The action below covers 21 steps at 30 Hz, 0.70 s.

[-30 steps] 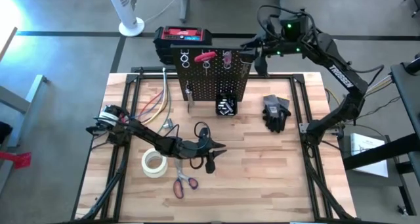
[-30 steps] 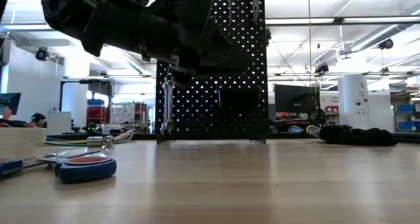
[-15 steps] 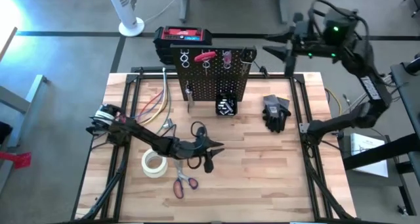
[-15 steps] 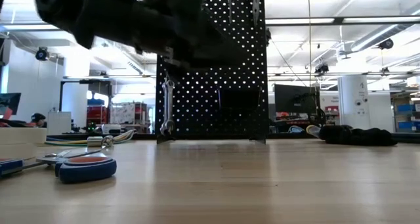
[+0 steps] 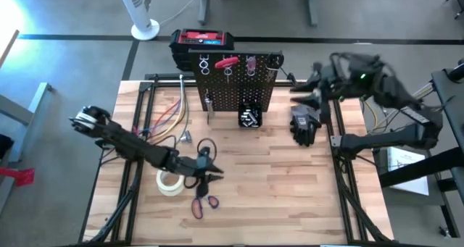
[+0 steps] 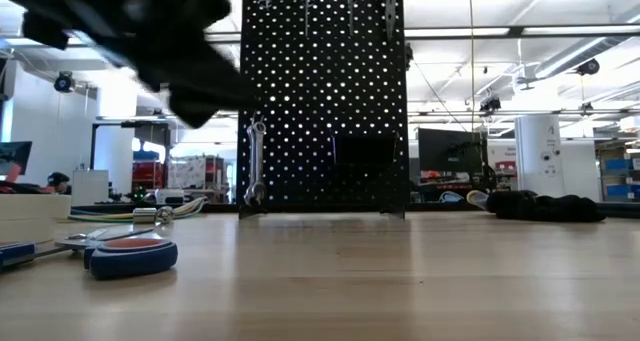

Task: Hang tools onto peg board
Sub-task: Hang the blue scissors on the peg board

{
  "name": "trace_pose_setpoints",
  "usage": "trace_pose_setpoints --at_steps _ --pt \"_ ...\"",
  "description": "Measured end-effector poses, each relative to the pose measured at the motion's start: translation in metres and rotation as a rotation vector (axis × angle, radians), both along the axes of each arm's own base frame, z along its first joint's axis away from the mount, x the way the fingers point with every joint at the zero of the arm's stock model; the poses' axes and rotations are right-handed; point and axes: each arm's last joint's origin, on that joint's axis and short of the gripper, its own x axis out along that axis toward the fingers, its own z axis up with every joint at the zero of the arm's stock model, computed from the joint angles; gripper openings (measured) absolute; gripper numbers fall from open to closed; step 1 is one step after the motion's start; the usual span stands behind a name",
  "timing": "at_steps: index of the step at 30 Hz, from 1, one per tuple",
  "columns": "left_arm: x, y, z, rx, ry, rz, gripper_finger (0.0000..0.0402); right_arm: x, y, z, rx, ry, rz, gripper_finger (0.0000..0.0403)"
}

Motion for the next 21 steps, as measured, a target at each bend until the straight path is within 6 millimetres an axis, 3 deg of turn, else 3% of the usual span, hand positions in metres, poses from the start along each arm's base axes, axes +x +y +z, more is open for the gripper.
trace_pose_setpoints --at_steps 7,15,21 --pt "-0.025 -0.029 0.0 -0.048 0.245 -0.188 0.0082 0.022 0.016 -0.055 0.081 0.017 0.096 0.0139" --pt "-0.045 -0.076 0.02 -0.104 0.379 -0.302 0.0082 0.047 0.053 -0.134 0.083 0.24 0.077 0.0123" --pt "-0.056 -0.104 0.02 -0.073 0.425 -0.381 0.0082 0.058 0.08 -0.162 0.065 0.218 0.126 0.0098"
